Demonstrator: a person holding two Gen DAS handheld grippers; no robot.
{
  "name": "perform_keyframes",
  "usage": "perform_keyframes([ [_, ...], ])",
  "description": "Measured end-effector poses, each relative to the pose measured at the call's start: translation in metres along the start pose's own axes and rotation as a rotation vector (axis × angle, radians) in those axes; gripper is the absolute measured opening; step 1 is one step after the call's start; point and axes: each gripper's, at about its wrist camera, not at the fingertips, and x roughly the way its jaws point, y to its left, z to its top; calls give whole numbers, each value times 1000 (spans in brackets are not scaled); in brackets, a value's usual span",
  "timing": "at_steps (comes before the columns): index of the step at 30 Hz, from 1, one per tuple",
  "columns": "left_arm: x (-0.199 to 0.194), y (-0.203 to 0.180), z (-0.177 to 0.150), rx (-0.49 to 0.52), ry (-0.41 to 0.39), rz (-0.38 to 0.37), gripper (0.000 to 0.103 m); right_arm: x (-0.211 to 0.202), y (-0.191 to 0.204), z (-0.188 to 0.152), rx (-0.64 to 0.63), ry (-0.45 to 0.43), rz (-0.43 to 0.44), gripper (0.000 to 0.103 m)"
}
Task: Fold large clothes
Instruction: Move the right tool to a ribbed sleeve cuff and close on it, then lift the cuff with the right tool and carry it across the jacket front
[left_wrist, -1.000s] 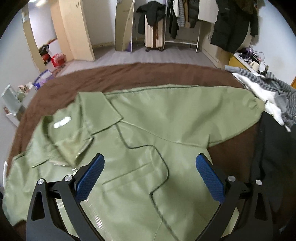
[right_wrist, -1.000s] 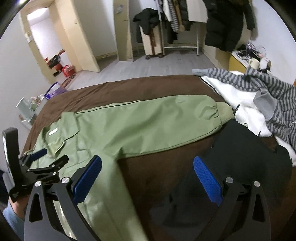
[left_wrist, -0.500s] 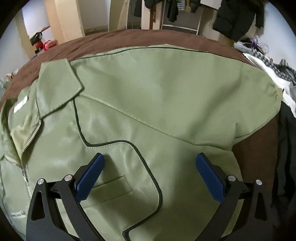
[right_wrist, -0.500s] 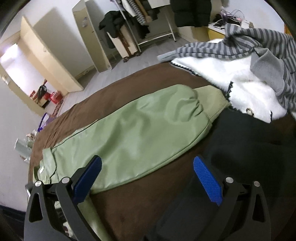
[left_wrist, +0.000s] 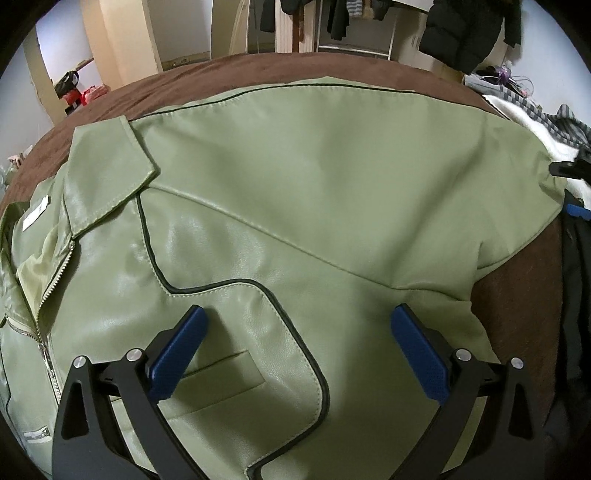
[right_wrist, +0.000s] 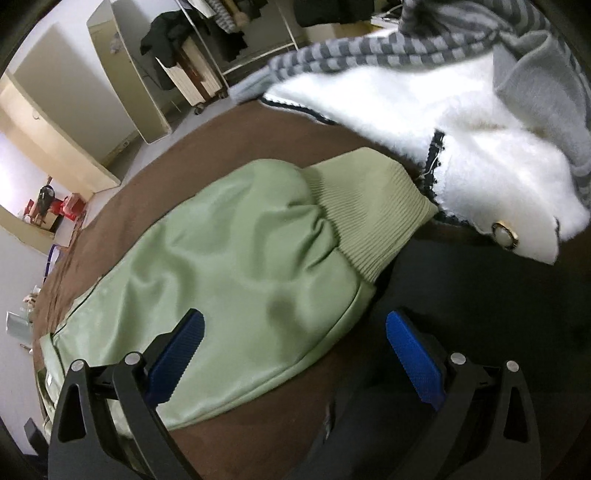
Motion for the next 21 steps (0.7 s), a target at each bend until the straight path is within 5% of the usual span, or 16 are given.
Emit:
perform_keyframes([
  [6,1,-2,0,-3,-2,7,97,20,-2,14,-27,-6,17,98],
  [11,1,-4,2,-2,-2,10,97,24,-10,23,12,-31,34,68],
  [12,1,-4,2,-1,-4,10,97,23,-11,24,16,-35,22,52],
  [15,1,-3,2,1,-4,12,97,19,-20,23,36,-43,72,31],
  [21,1,-2,0,4,-10,12,97,0,-5,21,-36,-85,97,17],
])
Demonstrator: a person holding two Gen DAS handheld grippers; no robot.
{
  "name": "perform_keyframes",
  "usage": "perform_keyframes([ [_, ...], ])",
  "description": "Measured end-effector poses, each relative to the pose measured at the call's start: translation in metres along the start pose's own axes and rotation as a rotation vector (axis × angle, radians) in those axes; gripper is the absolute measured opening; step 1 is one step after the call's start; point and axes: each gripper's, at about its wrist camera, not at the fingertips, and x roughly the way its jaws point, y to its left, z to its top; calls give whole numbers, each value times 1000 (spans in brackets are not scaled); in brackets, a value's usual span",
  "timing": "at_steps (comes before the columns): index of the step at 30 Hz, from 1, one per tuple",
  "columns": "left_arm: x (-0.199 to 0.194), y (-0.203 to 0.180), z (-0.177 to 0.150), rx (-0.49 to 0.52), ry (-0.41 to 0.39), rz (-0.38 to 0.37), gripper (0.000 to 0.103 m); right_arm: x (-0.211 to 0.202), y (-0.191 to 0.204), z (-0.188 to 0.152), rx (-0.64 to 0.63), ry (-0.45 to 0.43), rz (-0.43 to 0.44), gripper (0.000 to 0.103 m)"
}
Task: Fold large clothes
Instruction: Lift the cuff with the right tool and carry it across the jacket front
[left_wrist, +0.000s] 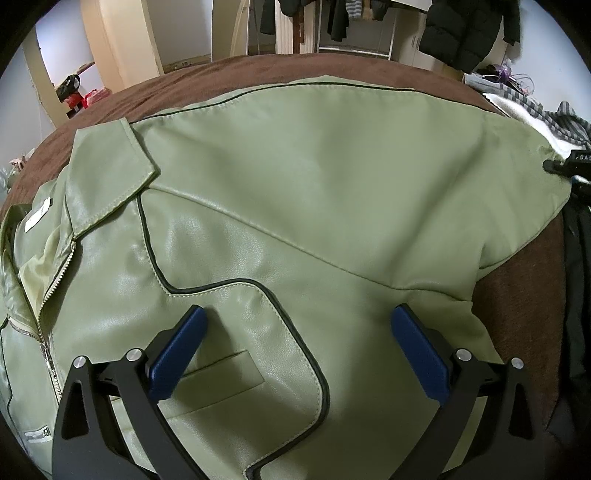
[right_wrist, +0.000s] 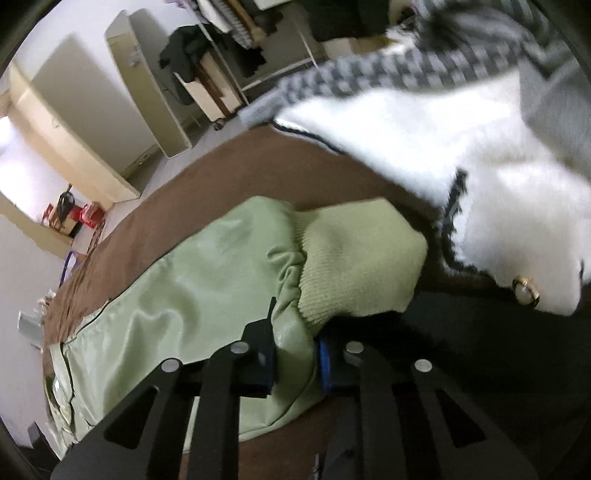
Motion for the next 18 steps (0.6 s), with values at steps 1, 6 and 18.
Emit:
perform_keyframes([
  [1,0,0,0,0,-1,0,97,-6,3,0,-4,-6,3,17],
  [6,-1,0,3,0,10,-3,97,-45,31,7,-85,-68,16,17],
  [18,-94,42,28,-66,-132,60,97,-183,194,0,-452,-247,129,17],
])
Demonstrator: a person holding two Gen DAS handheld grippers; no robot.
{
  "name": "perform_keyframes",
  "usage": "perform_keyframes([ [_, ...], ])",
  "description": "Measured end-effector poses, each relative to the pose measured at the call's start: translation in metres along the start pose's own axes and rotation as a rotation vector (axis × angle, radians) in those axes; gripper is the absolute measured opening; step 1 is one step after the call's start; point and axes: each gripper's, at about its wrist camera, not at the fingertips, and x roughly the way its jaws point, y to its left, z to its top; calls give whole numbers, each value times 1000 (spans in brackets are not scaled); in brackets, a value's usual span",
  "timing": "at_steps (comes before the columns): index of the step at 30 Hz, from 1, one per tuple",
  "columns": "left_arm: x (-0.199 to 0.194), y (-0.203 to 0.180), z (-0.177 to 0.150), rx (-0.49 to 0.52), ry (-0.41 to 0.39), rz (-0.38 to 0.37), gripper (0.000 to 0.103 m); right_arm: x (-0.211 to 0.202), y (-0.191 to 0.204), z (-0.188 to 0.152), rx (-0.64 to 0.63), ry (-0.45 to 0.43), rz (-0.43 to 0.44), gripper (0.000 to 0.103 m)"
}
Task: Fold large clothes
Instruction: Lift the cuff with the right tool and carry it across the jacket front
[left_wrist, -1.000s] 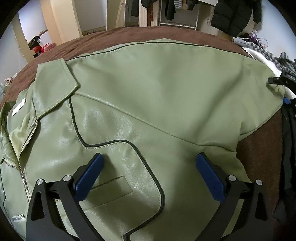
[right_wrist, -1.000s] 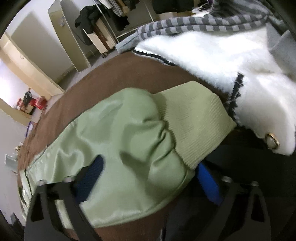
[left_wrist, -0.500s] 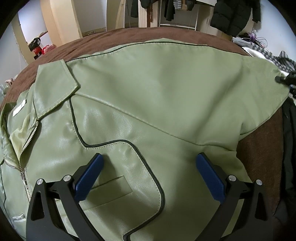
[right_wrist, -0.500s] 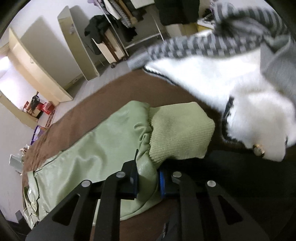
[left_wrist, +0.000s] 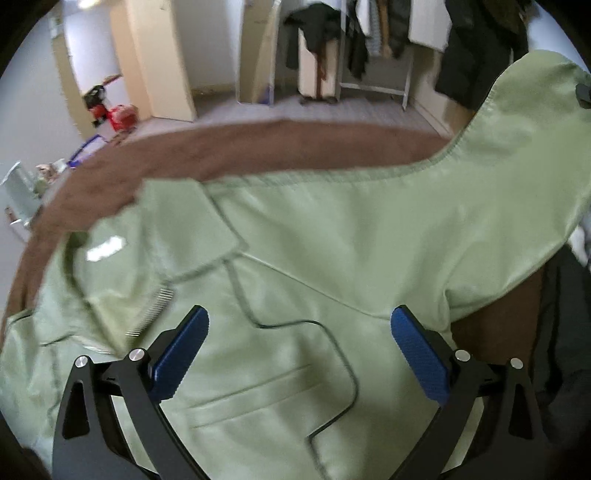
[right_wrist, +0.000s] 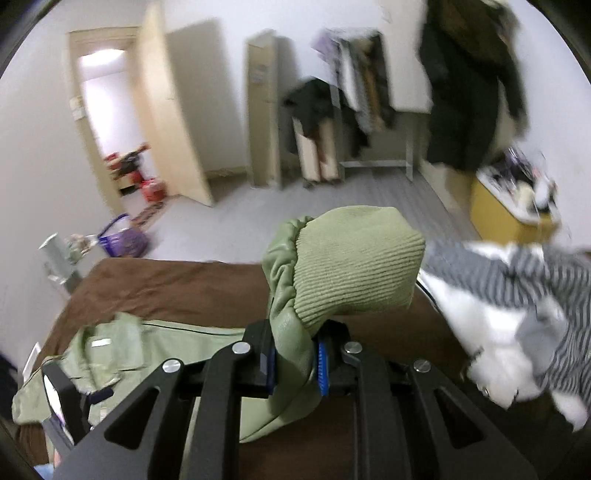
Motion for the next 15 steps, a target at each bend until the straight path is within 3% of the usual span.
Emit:
perform_keyframes([
  [7,-87,77,-7,-87,-56,140,97,-44,111,19,-107,-25,147,17],
  [15,-140,155,-56,-151,-42,286,97,-43,241,-29,-297,30,202,17],
])
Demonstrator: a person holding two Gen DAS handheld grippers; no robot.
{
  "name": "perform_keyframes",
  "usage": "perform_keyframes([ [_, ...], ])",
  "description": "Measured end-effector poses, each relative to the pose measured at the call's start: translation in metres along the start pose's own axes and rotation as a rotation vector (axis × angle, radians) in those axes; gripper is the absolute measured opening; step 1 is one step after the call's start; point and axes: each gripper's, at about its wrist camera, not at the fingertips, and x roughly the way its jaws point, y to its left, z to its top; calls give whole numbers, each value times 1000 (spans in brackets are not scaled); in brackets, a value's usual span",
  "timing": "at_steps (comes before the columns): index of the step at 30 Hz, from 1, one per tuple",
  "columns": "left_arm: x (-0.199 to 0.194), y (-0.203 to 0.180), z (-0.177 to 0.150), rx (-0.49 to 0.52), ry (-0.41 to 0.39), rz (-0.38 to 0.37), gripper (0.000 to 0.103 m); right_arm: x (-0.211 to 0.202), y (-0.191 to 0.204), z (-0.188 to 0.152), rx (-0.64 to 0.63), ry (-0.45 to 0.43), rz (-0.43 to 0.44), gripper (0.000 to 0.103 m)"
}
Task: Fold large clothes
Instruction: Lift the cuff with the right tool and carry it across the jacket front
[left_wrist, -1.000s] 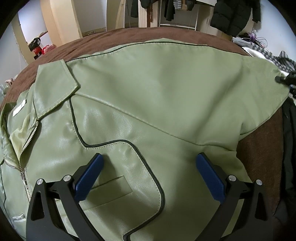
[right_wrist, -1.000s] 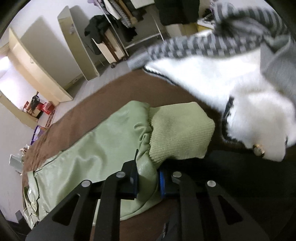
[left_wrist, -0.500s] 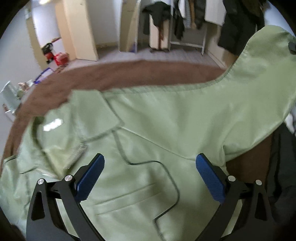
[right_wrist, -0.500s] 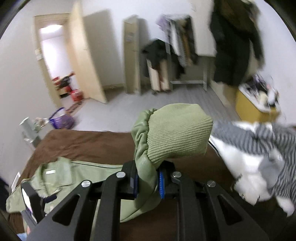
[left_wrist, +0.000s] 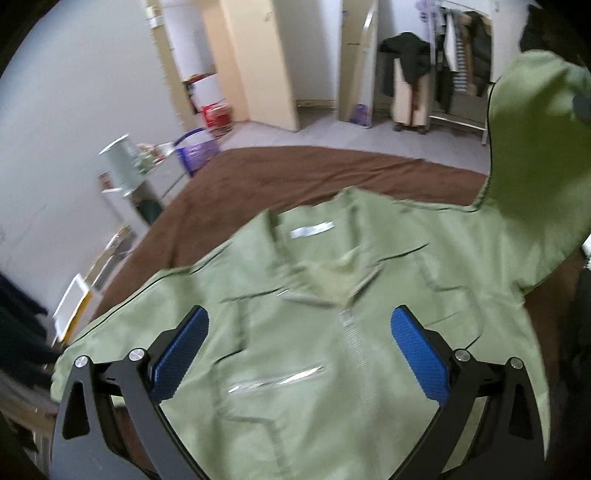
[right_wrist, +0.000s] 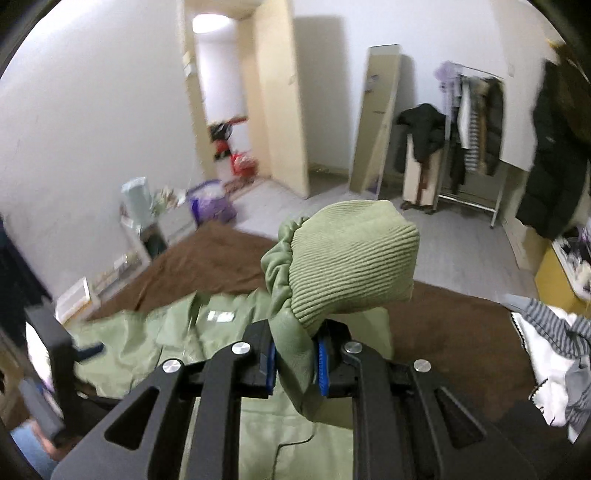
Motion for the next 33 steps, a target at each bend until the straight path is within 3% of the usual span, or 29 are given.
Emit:
perform_keyframes([
  [6,12,52,-41,-38,49,65,97,56,83,-40,-138,83,-18,17],
  [12,33,71,-78,-48,70,82,97,108,118,-95,-191,169,16,17],
  [20,58,80,-107,-113,66,88,97,169,137,-162,-159,272,93,24],
  [27,67,87,-121,-155,82,79,97,190,132,-187,-94,314,127,30],
  [29,67,86,-118,-153,90,68,97,189,128,-188,-64,324,152,40],
  [31,67,85,-113,-150,98,51,97,186,123,-186,-31,328,186,69],
  [33,65,80,-105,-132,108,45,97,171,120,-182,-16,286,178,73],
])
